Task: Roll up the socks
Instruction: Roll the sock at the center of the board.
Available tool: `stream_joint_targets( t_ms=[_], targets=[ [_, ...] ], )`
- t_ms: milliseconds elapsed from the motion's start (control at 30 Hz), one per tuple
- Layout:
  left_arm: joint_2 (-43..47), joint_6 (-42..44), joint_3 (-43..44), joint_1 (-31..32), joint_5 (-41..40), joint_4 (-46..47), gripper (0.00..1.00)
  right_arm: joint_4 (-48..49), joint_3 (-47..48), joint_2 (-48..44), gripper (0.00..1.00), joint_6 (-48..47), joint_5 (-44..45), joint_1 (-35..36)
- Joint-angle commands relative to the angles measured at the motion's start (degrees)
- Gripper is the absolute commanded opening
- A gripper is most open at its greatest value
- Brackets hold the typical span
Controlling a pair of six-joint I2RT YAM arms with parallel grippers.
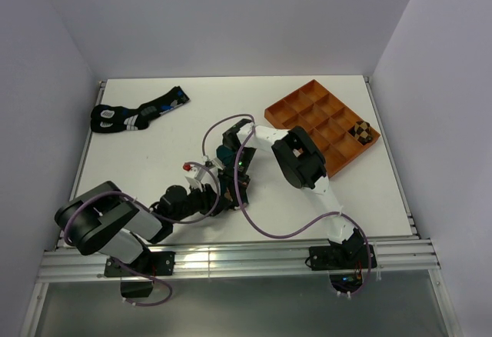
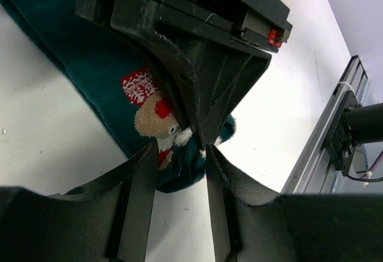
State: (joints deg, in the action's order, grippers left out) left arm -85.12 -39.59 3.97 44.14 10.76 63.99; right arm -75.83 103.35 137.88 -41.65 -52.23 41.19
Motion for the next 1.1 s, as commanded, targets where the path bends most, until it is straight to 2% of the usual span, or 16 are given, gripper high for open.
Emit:
stream_joint_targets(
  t_ms=[0, 500, 767, 867, 900, 1000, 1067],
  targets=[
    [-1.01, 1.97, 1.83, 0.24, 1.63, 2.02, 0.43, -2.39, 0.71, -0.69, 0.09, -0.63, -1.12, -0.5],
    [-2.68, 1.89, 1.83, 0.33, 1.54, 0.18, 0.42, -1.42, 0.54, -1.3, 0.08, 0.6, -1.03, -0.67],
    [-3.12, 1.63, 2.89, 0.33, 1.45, -2.37, 0.38, -0.28, 0.45, -1.65, 0.07, 1.66, -0.86, -0.76],
    [-2.68, 1.01, 3.33, 0.33, 1.36, -3.78, 0.32, 0.95, -0.25, -2.0, 0.07, 2.45, -0.51, -0.76],
    [-2.59, 0.75, 3.59, 0.42, 1.1, -4.3, 0.26, 1.38, -0.43, -2.18, 0.08, 2.71, -0.42, -0.76],
    [-2.24, -0.22, 3.94, 0.77, 0.92, -5.89, 0.14, 4.19, -2.18, -3.32, 0.13, 5.43, 0.63, -0.76],
    [-1.8, -1.44, 4.03, 0.77, 0.93, -6.24, 0.09, 6.13, -2.89, -4.29, 0.2, 6.31, 1.42, -0.76]
  ],
)
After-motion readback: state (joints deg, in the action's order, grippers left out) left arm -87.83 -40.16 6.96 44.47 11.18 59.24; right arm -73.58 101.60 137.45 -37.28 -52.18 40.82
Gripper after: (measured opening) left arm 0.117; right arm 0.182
